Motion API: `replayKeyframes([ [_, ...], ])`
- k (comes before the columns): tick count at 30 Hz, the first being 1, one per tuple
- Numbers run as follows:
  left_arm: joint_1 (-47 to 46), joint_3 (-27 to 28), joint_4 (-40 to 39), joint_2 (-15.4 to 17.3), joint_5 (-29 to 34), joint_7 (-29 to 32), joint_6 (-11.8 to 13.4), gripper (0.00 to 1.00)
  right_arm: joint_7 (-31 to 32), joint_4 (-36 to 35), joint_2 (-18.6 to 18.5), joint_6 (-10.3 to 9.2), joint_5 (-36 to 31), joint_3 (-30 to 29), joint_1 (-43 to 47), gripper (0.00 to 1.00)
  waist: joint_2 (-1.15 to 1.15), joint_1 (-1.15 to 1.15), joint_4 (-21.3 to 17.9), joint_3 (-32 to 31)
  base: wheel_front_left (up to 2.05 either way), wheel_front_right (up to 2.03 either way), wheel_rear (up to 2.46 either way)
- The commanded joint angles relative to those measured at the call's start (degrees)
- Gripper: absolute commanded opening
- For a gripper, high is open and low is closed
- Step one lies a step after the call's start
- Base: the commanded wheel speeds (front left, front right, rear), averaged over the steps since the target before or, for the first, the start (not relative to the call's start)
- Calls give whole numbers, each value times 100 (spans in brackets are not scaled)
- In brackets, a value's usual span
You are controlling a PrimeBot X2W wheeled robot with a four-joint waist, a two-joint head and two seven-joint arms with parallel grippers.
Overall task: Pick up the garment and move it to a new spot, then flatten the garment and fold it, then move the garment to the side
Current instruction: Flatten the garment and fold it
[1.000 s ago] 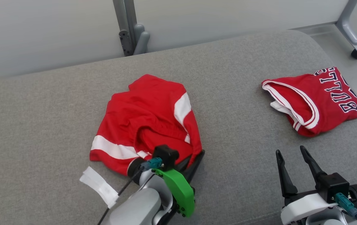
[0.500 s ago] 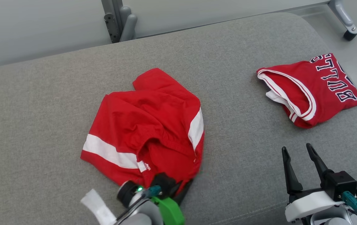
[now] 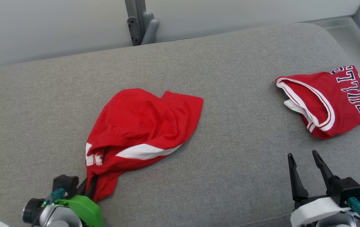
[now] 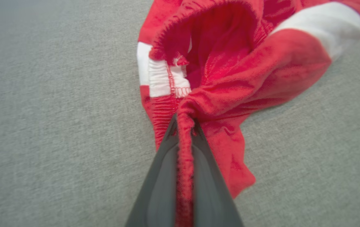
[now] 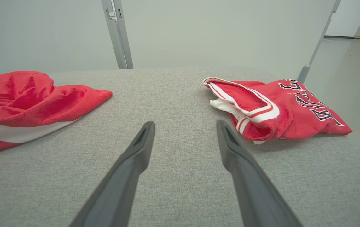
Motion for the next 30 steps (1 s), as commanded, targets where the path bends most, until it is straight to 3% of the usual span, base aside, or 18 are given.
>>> replayKeyframes([
  [1,79,42,-3,55,-32,5,31,0,-15,9,-15,-9,4,-1,51,100,0,0,69,-61,0,0,0],
  [6,225,331,273,194,-151,32,96,2,-15,53,-15,-9,-31,31,76,100,0,0,163,-148,0,0,0],
  [8,257,282,389,183,-200,157,-9,56,-15,61,-15,-9,-35,34,92,100,0,0,181,-169,0,0,0],
  [9,296,248,420,142,-259,256,-105,100,-15,62,-15,-9,-39,36,100,100,0,0,188,-176,0,0,0],
  [13,577,69,249,-59,-723,1009,-612,100,-15,52,-15,-9,-45,28,110,100,0,0,201,-196,0,0,0],
  [16,848,-261,-573,-89,-1239,1772,-813,100,-15,42,-15,-9,-48,-8,146,100,0,0,218,-199,0,0,0],
  [18,917,-459,-1705,88,-1799,2085,-801,100,-15,27,-15,-9,-51,-36,170,100,0,0,250,-180,0,0,0],
  [20,871,-524,-2633,618,-2101,2248,-776,100,-15,27,-15,-9,-56,-48,179,100,0,0,274,-157,0,0,0],
  [22,937,-599,-3297,829,-2271,2291,-778,100,-15,24,-10,-9,-62,-47,159,100,0,0,292,-140,0,0,0],
  [26,903,-426,-3815,1131,-2206,2105,-730,100,-15,37,-15,-9,-82,-36,103,100,0,0,310,-143,0,0,0],
  [30,839,-257,-3860,1108,-2091,1892,-492,100,-15,55,-15,-9,-106,-19,66,100,0,0,297,-158,0,0,0],
])
